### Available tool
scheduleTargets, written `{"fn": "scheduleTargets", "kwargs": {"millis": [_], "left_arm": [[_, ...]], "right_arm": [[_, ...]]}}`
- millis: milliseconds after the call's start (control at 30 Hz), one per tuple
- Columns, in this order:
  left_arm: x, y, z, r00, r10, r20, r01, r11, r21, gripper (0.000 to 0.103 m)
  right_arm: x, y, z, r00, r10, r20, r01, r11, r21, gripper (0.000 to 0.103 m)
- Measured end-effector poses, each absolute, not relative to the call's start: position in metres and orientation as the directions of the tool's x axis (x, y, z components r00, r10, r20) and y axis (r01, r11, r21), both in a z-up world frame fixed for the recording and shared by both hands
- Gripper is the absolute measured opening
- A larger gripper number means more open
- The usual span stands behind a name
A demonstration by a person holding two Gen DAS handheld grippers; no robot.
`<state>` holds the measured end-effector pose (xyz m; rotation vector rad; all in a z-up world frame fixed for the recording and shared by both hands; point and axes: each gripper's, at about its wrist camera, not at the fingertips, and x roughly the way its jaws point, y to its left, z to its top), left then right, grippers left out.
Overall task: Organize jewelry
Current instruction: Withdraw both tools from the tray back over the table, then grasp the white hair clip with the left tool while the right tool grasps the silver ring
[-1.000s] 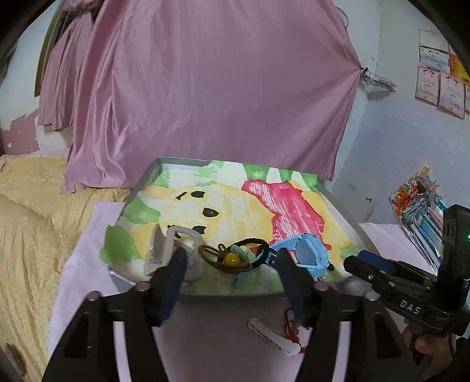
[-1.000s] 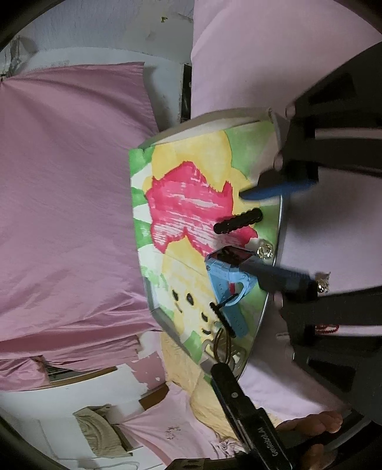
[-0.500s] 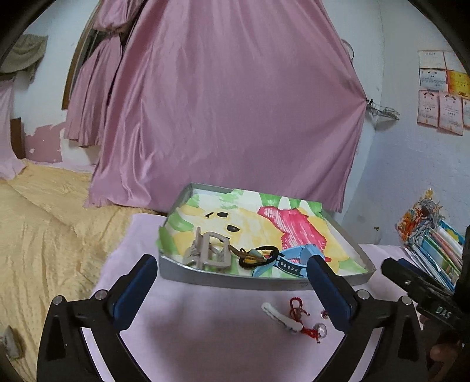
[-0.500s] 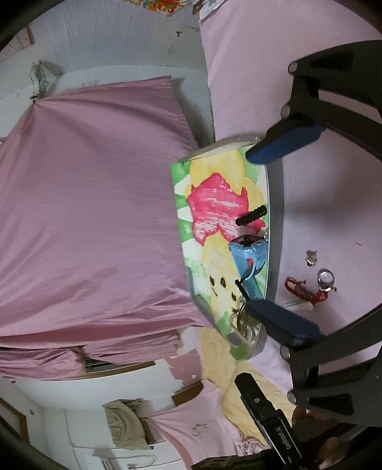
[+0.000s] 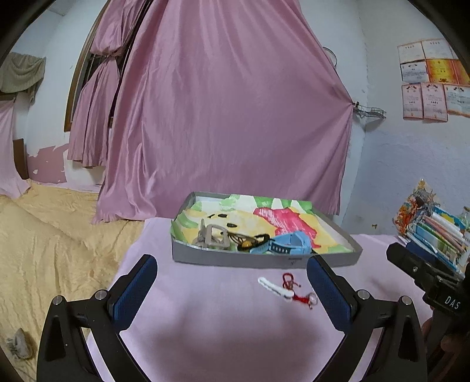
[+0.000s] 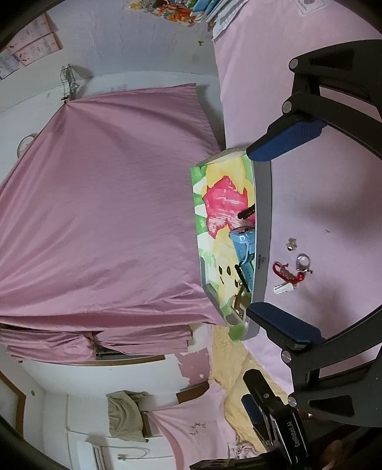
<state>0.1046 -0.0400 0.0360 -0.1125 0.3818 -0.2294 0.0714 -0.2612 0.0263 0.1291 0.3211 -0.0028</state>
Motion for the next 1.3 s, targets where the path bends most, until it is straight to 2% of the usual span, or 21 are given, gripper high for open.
{"fn": "scheduleTargets", "kwargs": {"millis": [367,533,767,1067,1133,1200,1267,1300], "left_arm": [[0.098,-0.034,0.025,0.893,-0.235,-0.383,0.193,0.970,-0.146,0.102],[0.102,-0.035,0.024,0.880,-0.240,-0.410,0.200,0.970,-0.139,0.102],[0.123,-0.039,0.020,0.823,-0.262,-0.504,0.220,0.965,-0.142,0.102],[0.153,-0.051,0.008,0.701,-0.303,-0.646,0.249,0.952,-0.177,0.102],[0.158,-0.056,0.007,0.682,-0.311,-0.662,0.262,0.949,-0.177,0.102],[0.161,-0.060,0.005,0.668,-0.319,-0.672,0.276,0.945,-0.174,0.102],[0.164,-0.066,0.004,0.654,-0.328,-0.682,0.295,0.940,-0.169,0.102],[0.165,-0.069,0.004,0.649,-0.332,-0.685,0.305,0.938,-0.166,0.101]], "right_arm": [[0.067,-0.257,0.014,0.934,0.012,-0.357,0.023,0.995,0.092,0.094],[0.074,-0.255,0.011,0.912,0.014,-0.409,0.017,0.997,0.071,0.094],[0.095,-0.265,0.001,0.843,0.072,-0.533,-0.011,0.993,0.116,0.094],[0.123,-0.279,-0.011,0.762,0.147,-0.631,-0.026,0.980,0.198,0.094],[0.128,-0.278,-0.013,0.750,0.153,-0.643,-0.034,0.980,0.194,0.090],[0.134,-0.278,-0.014,0.735,0.163,-0.658,-0.050,0.981,0.187,0.078],[0.139,-0.277,-0.016,0.719,0.173,-0.674,-0.065,0.981,0.182,0.072],[0.141,-0.276,-0.017,0.708,0.184,-0.682,-0.078,0.980,0.184,0.066]]}}
